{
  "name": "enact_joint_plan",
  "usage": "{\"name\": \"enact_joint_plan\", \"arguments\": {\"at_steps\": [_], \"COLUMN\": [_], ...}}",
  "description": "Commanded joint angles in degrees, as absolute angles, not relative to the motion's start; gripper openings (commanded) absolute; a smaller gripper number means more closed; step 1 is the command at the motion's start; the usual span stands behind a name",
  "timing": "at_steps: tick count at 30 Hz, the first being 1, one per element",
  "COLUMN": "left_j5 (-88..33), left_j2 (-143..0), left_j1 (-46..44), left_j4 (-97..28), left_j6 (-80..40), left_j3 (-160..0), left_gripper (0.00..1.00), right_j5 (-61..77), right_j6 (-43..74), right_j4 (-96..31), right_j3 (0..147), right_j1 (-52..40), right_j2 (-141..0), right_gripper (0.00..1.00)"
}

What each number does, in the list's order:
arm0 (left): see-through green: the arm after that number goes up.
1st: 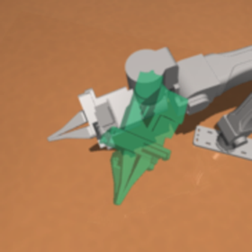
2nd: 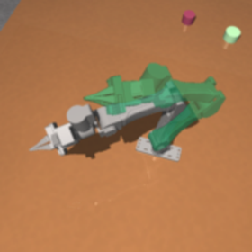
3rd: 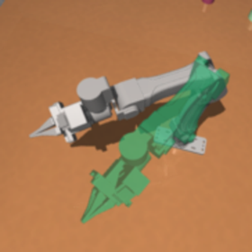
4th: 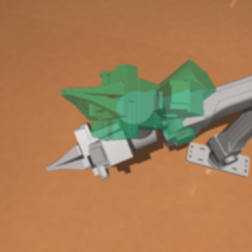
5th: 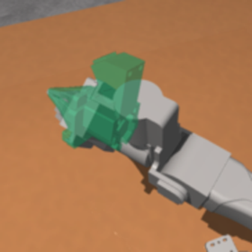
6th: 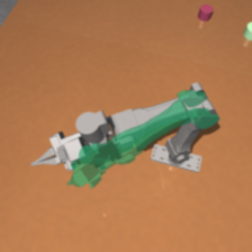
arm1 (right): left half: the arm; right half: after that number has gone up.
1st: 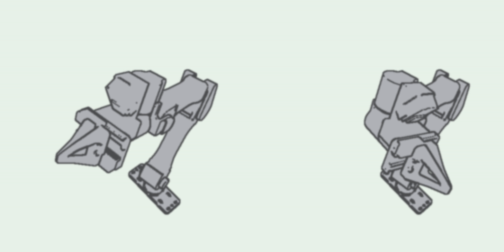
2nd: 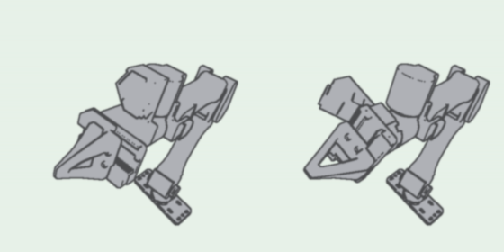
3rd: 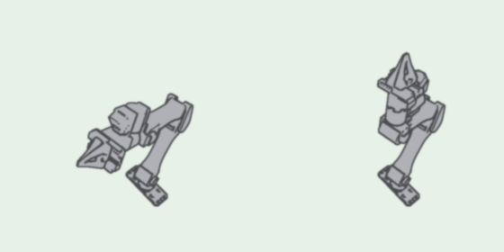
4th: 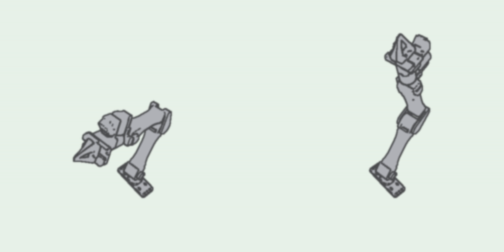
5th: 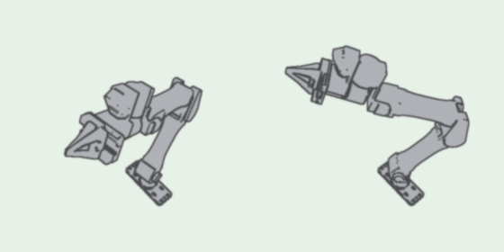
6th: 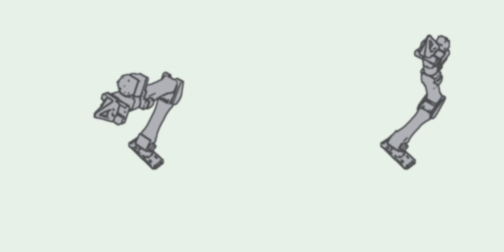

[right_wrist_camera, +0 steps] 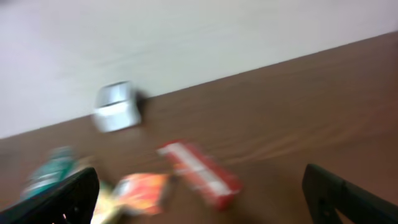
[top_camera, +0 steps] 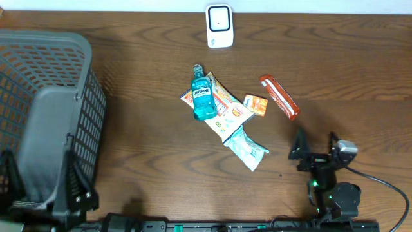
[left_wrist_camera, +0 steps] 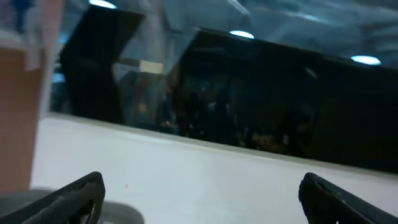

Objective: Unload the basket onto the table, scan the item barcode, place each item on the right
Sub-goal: 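Retract the left arm and raise the right arm from rest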

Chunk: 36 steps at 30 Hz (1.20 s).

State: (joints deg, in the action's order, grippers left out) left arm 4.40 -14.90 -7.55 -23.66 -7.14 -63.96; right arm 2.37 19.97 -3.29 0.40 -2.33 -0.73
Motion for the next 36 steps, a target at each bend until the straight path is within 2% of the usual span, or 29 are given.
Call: {"name": "enact_joint_plan", "arguments": {"at_steps": [1, 8, 14, 20, 25, 33, 36], "left_j5": [2.68, -6.0, -6.0, -6.0, -5.98, -5.1, -1.37], "left_j2": [-13.47, -11.92, -10.02, -4.75, -0.12, -0.21, -0.21], "left_j1": [-3.46, -4.19, -6.61, -8.88, -10.79, -12.14, -12.14], "left_j4": [-26.09, -28.1, -28.69, -29.54, -29.54, -29.45, -27.66], "left_j6": [-13.58, -14.26, -14.26, -14.26, -14.26, -13.06, -12.53], "left_j3": [-63.11, -63.11, -63.05, -62.67, -61.52, -61.73, -61.82], "left_gripper": [0.99, 0.99, 0.99, 0.99, 0.99, 0.99, 0.99], "right_j5": [22.85, 51.0, 62.17, 62.5, 62.5, 62.26, 59.92], "right_j6": [32.6, 35.77, 36.45, 44.23, 44.36, 45.56, 45.63], "right_j4": [-2.61, -3.73, -3.84, -3.86, -3.64, -3.64, -4.84], "right_j3": [0.32, 0.32, 0.32, 0.32, 0.32, 0.32, 0.32], "right_j1": [-2.63, -2.63, -2.63, -2.63, -2.63, -2.63, -2.63], "right_j2": [-0.62, -0.64, -0.64, -0.64, -0.64, -0.64, -0.64], "right_gripper": [0.99, 0.99, 0.99, 0.99, 0.99, 0.99, 0.99]}}
